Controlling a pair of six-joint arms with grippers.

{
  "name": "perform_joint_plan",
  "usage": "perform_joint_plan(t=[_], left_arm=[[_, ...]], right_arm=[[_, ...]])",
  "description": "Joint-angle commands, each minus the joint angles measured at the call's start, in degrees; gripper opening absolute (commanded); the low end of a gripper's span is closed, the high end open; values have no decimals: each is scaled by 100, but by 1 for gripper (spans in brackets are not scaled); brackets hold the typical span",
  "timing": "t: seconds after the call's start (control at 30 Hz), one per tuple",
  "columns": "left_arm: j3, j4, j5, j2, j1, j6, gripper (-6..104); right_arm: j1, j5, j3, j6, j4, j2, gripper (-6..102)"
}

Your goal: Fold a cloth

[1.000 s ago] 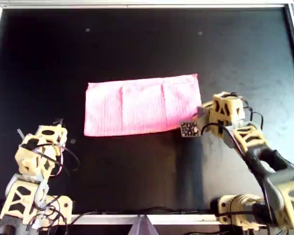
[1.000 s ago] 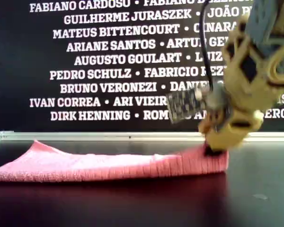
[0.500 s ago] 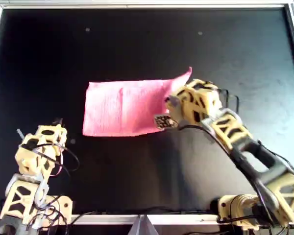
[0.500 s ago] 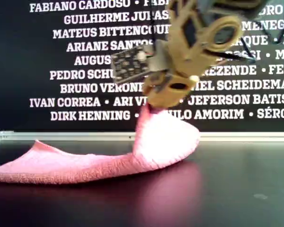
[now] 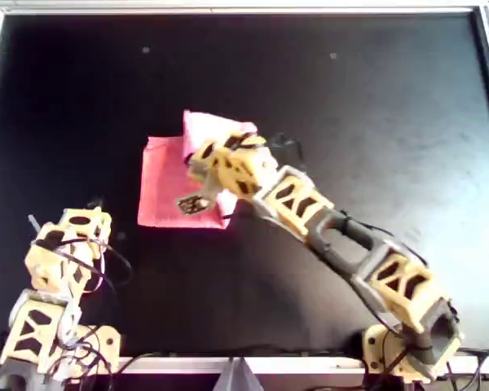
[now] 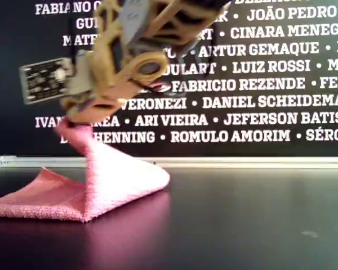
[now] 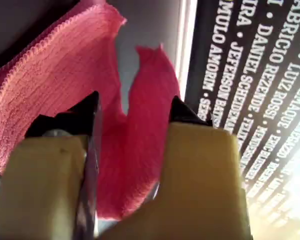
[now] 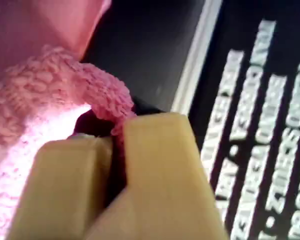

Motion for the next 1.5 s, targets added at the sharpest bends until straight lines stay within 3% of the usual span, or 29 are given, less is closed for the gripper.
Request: perform_joint_plan(t=[0.0,0.53,0.77,0.87,1.1,1.23,1.47], left_arm=[[-79,-70,-44,88,141,35,48],[-79,-70,-44,88,141,35,48],[-79,-70,-35,88,141,35,48],[-79,-70,-35,88,141,35,48],[-79,-70,-44,88,141,44,48],[-79,-70,-44,88,141,44,48],[-79,-70,-26,88,141,44,48]], right_arm=[[246,18,-1239,9,-167,-272,-1],[1143,18,-2259,9,-167,-2109,1],[1107,26,-2250,-9,-158,-2109,32],[1081,141,-2145,-70,-158,-1969,40],[1090,729,-2118,-88,-105,-1775,40],[1143,1107,-2136,-88,562,-1239,40],[1160,1160,-2136,-88,1635,-387,40]])
